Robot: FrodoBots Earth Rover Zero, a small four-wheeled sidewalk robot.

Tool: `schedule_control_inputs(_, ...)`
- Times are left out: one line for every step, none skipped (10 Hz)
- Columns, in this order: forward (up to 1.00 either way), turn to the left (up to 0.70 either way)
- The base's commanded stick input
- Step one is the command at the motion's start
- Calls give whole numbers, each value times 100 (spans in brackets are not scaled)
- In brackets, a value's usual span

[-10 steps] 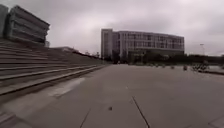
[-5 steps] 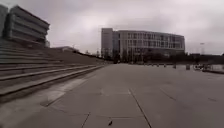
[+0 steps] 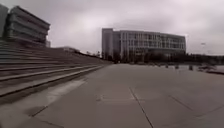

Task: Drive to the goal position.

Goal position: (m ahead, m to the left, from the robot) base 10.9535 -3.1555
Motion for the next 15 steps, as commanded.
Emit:
schedule_control_inputs(70, 3)
schedule_control_inputs(65, 3)
schedule_control_inputs(57, 3)
schedule_control_inputs(54, 3)
schedule_control_inputs(57, 4)
schedule_control_inputs(61, 4)
schedule_control_inputs(66, 4)
schedule_control_inputs(69, 4)
schedule_control_inputs(70, 4)
schedule_control_inputs(70, 4)
schedule_control_inputs(70, 4)
schedule_control_inputs(70, 4)
schedule_control_inputs(70, 5)
schedule_control_inputs(70, 5)
schedule_control_inputs(70, 5)
